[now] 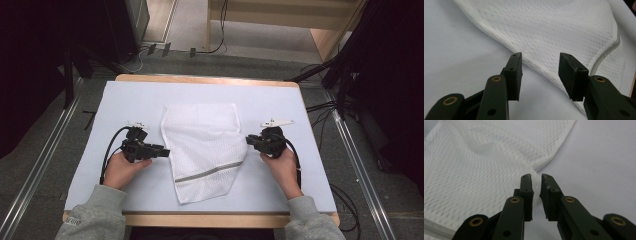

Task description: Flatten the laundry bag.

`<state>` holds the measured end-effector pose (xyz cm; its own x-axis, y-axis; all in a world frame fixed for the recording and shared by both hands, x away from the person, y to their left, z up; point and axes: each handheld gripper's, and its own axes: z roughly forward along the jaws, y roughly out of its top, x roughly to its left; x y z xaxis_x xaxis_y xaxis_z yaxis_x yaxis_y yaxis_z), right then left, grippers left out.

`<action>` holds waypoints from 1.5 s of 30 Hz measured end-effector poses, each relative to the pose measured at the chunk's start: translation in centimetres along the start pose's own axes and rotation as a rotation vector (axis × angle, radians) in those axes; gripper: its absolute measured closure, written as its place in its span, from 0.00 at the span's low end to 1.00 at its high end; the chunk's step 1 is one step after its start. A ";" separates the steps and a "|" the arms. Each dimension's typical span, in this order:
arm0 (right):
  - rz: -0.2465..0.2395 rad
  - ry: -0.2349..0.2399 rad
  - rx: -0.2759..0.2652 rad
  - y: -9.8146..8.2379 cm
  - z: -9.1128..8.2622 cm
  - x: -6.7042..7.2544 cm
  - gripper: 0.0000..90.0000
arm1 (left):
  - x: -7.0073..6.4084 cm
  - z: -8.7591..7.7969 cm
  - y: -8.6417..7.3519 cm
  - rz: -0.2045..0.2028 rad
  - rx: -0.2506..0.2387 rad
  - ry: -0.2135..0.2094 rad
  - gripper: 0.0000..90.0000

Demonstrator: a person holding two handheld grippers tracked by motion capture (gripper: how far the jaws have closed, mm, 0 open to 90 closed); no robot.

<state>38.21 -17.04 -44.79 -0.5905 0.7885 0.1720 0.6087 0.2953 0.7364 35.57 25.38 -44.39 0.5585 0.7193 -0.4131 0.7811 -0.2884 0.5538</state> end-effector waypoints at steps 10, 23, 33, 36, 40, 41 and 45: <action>0.027 -0.011 -0.011 -0.4 -0.7 -0.7 0.90 | -1.6 1.8 -0.5 0.038 0.019 0.056 0.61; 0.036 -0.012 -0.005 -0.4 -0.3 -1.0 0.89 | -2.7 3.2 -0.3 0.029 0.061 0.010 1.00; 0.028 0.005 -0.012 -0.2 -0.3 -0.6 0.88 | -0.3 -0.4 0.2 -0.008 -0.025 0.024 1.00; 0.023 0.009 -0.015 -0.1 -0.3 -0.4 0.88 | 0.8 -1.3 0.2 -0.034 -0.050 0.037 1.00; 0.016 0.016 -0.003 -0.2 0.0 -0.1 0.88 | 1.6 -2.0 0.0 -0.059 -0.069 0.040 1.00; 0.016 0.023 0.000 -0.2 0.0 -0.1 0.88 | 1.9 -2.1 0.0 -0.062 -0.069 0.046 1.00; 0.014 0.049 0.003 -0.6 -0.2 0.6 0.89 | 2.4 -2.1 -0.1 -0.063 -0.060 0.062 1.00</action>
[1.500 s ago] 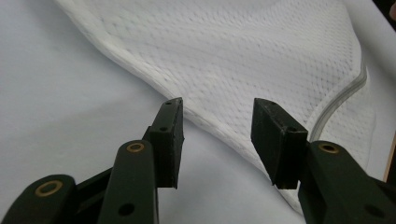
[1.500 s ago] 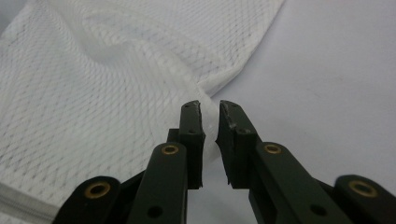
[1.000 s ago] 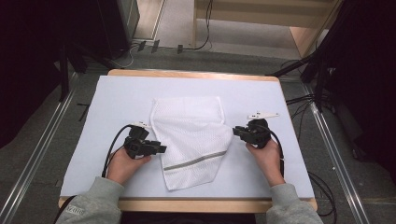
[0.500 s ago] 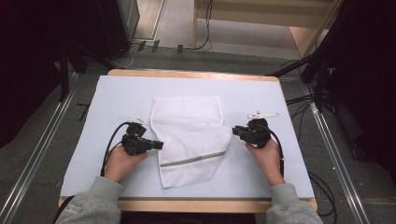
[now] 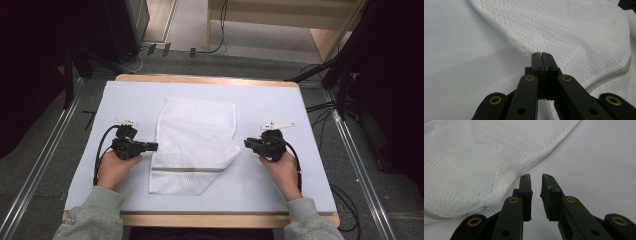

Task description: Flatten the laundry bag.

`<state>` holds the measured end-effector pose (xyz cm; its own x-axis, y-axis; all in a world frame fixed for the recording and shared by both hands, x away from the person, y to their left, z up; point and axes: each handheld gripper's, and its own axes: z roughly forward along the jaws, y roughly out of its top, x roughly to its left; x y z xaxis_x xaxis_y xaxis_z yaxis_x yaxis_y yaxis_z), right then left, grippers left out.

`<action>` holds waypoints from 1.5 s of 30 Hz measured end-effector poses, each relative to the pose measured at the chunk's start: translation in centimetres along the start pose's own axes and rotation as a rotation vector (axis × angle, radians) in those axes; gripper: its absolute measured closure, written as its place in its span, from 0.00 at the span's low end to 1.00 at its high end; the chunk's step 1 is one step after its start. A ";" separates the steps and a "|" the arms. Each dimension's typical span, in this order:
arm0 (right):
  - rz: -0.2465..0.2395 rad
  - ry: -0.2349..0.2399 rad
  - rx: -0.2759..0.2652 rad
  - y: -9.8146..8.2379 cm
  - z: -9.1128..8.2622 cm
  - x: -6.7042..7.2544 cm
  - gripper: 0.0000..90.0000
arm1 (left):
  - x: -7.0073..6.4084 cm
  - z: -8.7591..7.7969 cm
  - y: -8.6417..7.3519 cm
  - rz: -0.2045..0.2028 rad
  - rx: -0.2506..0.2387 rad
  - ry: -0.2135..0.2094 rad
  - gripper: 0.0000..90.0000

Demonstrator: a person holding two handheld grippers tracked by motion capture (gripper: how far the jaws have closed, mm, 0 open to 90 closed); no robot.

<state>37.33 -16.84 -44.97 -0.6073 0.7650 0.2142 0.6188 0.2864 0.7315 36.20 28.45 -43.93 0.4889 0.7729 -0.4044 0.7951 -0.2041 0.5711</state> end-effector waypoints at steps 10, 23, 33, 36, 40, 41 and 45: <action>-0.039 0.071 0.009 -1.5 -1.4 4.4 0.85 | 1.1 0.3 0.3 -0.018 0.011 0.027 1.00; -0.132 0.119 0.104 -2.6 1.3 7.0 0.76 | 1.4 0.3 0.3 -0.020 0.021 0.036 1.00; -0.208 0.132 0.116 -2.5 3.1 7.6 0.75 | 1.3 0.6 0.4 -0.013 0.029 0.037 1.00; -0.241 0.109 0.110 -2.6 3.3 8.0 0.86 | 1.3 0.6 0.4 -0.010 0.031 0.038 1.00; -0.205 0.142 0.133 -2.3 3.4 7.8 0.97 | 1.4 0.4 0.4 -0.015 0.013 0.040 1.00; -0.204 0.149 0.135 -2.2 3.3 7.9 0.97 | 1.4 0.3 0.5 -0.016 0.010 0.038 1.00; -0.200 0.159 0.092 -1.4 3.2 7.8 0.97 | 1.6 -0.2 0.8 -0.022 -0.025 0.047 1.00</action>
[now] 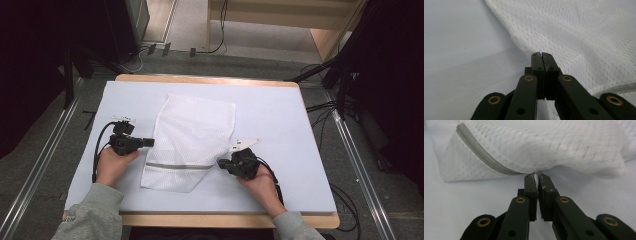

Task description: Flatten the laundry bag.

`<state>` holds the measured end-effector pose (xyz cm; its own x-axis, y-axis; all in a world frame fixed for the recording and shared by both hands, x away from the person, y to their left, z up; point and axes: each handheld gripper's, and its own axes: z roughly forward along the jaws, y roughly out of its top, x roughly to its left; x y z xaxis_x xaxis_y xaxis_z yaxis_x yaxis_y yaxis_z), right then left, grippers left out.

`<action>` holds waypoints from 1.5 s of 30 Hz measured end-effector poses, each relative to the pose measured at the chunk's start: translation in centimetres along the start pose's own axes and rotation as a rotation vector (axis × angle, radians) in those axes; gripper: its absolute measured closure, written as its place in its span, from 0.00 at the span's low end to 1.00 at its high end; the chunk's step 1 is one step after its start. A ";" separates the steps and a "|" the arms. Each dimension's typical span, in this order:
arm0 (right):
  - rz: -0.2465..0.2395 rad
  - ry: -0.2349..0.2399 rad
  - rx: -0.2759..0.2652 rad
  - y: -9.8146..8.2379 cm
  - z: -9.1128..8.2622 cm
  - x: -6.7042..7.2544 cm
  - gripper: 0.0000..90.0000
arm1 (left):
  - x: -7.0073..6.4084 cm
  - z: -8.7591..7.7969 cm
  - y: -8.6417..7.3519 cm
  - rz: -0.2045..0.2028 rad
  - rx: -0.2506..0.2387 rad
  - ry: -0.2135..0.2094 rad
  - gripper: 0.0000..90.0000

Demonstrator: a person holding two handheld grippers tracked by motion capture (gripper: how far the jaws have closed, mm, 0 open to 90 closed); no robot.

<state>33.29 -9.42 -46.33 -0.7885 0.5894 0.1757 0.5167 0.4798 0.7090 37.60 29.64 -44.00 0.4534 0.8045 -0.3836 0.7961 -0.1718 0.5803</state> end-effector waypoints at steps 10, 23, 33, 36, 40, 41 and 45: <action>0.016 0.018 -0.071 2.6 0.3 -0.3 0.98 | -1.2 -1.3 0.3 0.061 -0.072 0.000 0.70; 0.012 0.045 -0.078 5.5 3.2 0.0 0.98 | -6.9 -1.3 0.0 0.209 -0.058 -0.091 0.54; 0.009 0.069 -0.082 6.3 3.4 0.5 0.98 | -9.9 1.0 -0.3 0.265 -0.001 -0.141 0.44; 0.005 0.071 -0.079 6.3 3.6 0.6 0.98 | -10.3 2.3 -0.3 0.283 0.027 -0.124 0.47; 0.010 0.065 -0.071 6.3 3.7 0.5 0.98 | -9.9 3.7 -0.1 0.282 0.074 -0.093 0.85; 0.021 0.067 -0.067 6.2 3.7 0.5 0.98 | -9.6 3.8 0.0 0.264 0.074 -0.092 0.91; 0.032 0.061 -0.073 6.0 3.7 0.0 0.96 | -8.3 3.4 0.4 0.201 0.043 -0.126 0.99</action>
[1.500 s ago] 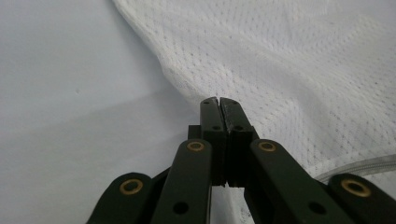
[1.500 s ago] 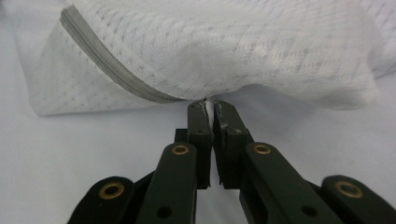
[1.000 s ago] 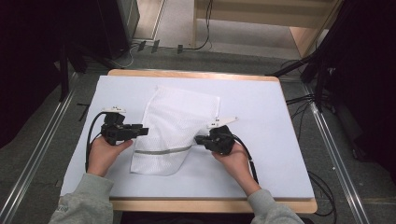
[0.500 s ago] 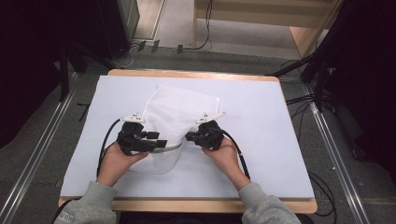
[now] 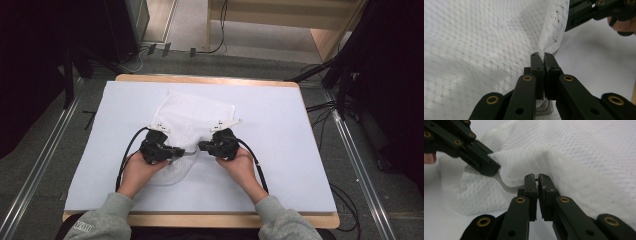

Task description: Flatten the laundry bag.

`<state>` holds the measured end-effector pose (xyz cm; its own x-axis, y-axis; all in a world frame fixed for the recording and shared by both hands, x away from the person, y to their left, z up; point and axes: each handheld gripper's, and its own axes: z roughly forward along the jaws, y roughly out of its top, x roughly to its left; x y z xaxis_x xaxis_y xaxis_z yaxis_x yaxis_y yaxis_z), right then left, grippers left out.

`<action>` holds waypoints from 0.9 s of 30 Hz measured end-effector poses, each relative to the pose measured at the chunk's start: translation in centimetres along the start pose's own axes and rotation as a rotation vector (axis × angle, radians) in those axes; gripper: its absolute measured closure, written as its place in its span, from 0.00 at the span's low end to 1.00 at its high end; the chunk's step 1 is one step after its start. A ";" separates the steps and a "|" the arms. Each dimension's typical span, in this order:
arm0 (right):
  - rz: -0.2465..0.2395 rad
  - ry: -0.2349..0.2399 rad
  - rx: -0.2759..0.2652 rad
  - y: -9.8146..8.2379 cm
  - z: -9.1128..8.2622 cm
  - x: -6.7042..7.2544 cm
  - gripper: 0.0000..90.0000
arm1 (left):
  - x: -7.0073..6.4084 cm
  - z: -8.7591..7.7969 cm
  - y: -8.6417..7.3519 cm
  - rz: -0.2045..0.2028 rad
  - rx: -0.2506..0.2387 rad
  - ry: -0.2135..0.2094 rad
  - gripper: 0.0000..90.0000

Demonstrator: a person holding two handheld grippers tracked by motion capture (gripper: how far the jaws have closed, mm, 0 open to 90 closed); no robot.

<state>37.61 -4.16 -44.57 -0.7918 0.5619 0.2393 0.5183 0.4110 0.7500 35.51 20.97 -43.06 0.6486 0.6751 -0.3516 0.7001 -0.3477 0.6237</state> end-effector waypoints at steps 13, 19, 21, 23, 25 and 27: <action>-0.002 -0.080 0.023 -1.2 0.7 -1.3 0.78 | 2.7 -0.6 -0.1 -0.084 -0.038 0.004 0.99; -0.007 -0.089 0.043 -1.5 1.4 -1.2 0.76 | 3.5 -0.2 -0.2 -0.103 -0.030 0.012 0.99; -0.013 -0.092 0.052 -1.6 1.6 -1.2 0.76 | 3.6 -0.1 -0.2 -0.108 -0.029 0.010 0.99; -0.029 -0.101 0.053 -1.8 2.0 -1.1 0.80 | 3.7 -0.1 -0.2 -0.108 -0.030 0.008 0.99; -0.050 -0.134 0.044 -1.9 2.1 -0.9 0.90 | 3.8 -0.1 -0.2 -0.109 -0.031 0.011 0.99; -0.038 -0.149 0.046 -1.9 2.0 -0.9 0.97 | 3.9 -0.1 -0.3 -0.114 -0.034 -0.001 0.99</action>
<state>38.02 -4.02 -47.48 -0.7560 0.6445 0.1147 0.5062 0.4645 0.7267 37.81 23.73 -44.56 0.5656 0.7085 -0.4219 0.7587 -0.2466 0.6030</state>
